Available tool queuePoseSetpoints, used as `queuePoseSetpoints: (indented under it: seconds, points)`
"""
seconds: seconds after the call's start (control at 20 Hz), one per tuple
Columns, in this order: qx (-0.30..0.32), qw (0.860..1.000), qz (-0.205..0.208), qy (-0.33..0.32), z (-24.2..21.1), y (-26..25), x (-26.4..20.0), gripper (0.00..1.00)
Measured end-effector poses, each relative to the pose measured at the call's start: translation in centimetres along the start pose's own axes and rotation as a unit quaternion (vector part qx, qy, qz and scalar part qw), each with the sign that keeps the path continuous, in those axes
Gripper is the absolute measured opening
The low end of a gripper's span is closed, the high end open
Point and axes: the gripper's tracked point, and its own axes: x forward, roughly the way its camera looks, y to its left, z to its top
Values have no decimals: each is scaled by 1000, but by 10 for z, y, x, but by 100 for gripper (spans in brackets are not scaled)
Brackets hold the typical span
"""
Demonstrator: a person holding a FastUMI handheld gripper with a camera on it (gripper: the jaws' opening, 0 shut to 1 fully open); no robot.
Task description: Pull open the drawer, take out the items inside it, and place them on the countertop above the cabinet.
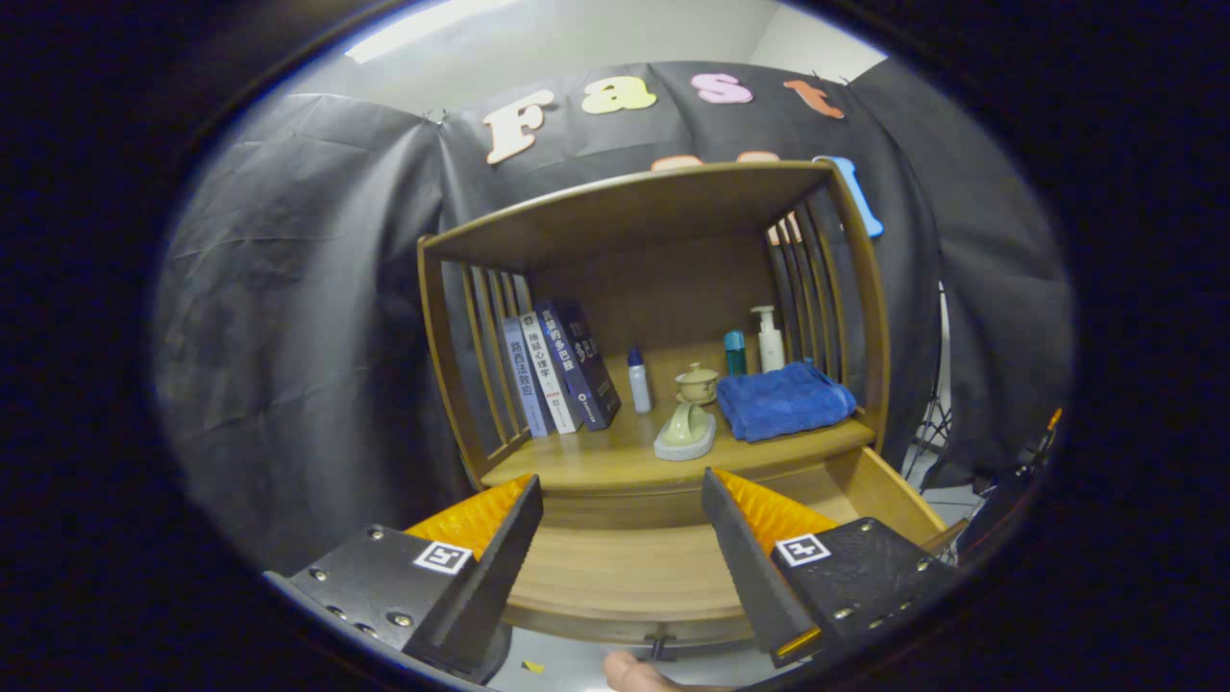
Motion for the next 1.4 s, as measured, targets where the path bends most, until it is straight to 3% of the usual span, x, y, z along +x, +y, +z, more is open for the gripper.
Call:
queuePoseSetpoints:
  seconds: [0.3, 0.65, 1.0, 1.2, 1.3, 1.4]
  points:
    - [-70, 995, -68, -14, -52, -31, -48, 99]
    - [-104, 992, -68, -17, -120, -29, -76, 99]
    - [-64, 995, -63, 41, -161, -19, -62, 99]
    - [-86, 993, -69, 45, -189, -26, -44, 99]
    - [-66, 994, -59, 58, -199, -17, -28, 99]
    - [-72, 990, -102, 66, -199, -31, -9, 98]
